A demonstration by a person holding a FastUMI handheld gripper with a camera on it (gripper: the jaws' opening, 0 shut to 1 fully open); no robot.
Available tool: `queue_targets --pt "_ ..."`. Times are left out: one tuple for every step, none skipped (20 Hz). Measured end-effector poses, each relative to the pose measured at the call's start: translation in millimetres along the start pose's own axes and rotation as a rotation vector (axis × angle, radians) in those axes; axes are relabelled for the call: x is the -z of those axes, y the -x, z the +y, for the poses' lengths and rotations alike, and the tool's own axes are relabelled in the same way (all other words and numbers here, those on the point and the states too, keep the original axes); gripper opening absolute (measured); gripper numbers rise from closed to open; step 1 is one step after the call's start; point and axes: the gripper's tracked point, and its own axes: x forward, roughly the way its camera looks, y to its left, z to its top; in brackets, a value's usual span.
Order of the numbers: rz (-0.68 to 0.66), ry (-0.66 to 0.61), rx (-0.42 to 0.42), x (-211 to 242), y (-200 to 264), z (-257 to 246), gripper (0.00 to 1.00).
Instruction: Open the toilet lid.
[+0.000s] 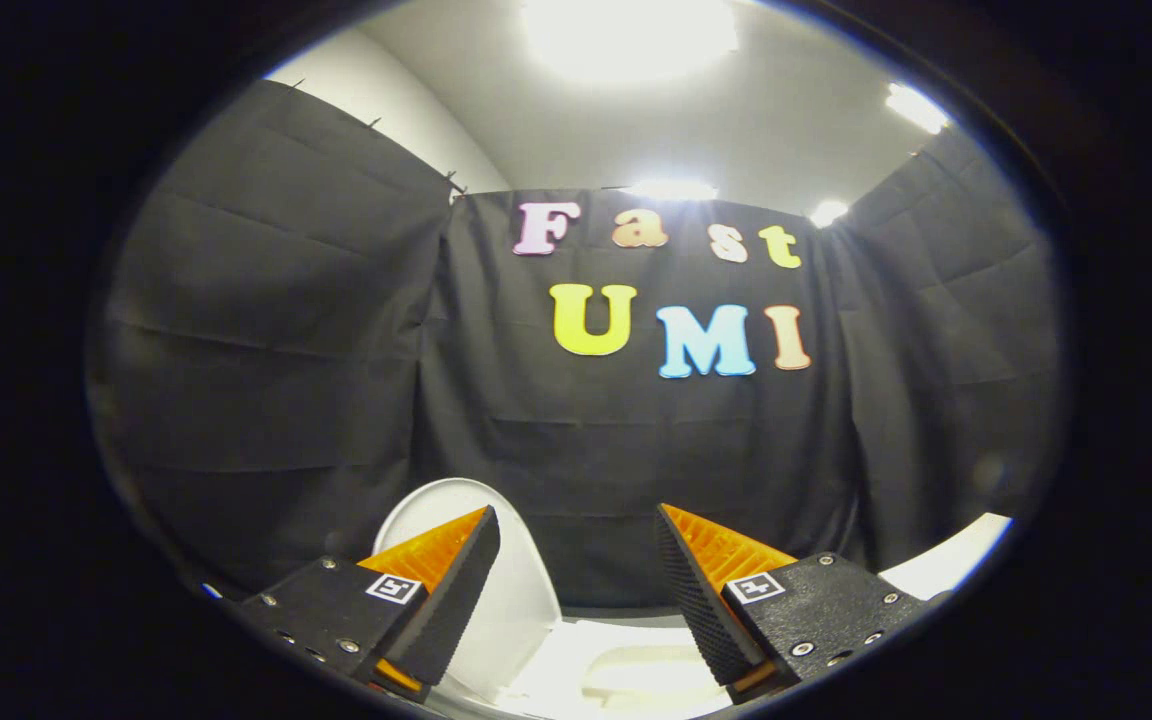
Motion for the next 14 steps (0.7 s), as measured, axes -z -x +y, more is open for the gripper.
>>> queue_targets --pt "0.001 -0.001 0.023 2.9 5.2 -11.2 0.95" --pt "-0.003 -0.002 0.033 4.2 10.7 -20.5 0.95" --pt "-0.015 0.001 0.039 5.4 18.3 -25.6 0.95" --pt "-0.026 0.009 0.047 4.5 24.6 -31.8 0.95" --pt "-0.04 0.016 0.055 5.5 31.0 -39.8 0.95" --pt "-0.046 0.022 0.066 7.1 36.7 -46.8 0.95" --pt "-0.054 0.025 0.072 8.8 43.3 -51.2 0.95" --pt "-0.055 0.027 0.086 11.7 48.8 -56.5 0.95" --pt "-0.054 0.033 0.097 16.1 54.0 -63.1 0.95" --pt "-0.057 0.041 0.111 19.4 57.9 -68.6 0.95" --pt "-0.054 0.049 0.125 23.0 62.8 -74.6 0.95" --pt "-0.049 0.052 0.137 28.6 67.3 -80.0 0.95" --pt "-0.044 0.053 0.147 36.1 72.1 -84.7 0.95" --pt "-0.043 0.049 0.158 42.0 77.9 -89.0 0.95"
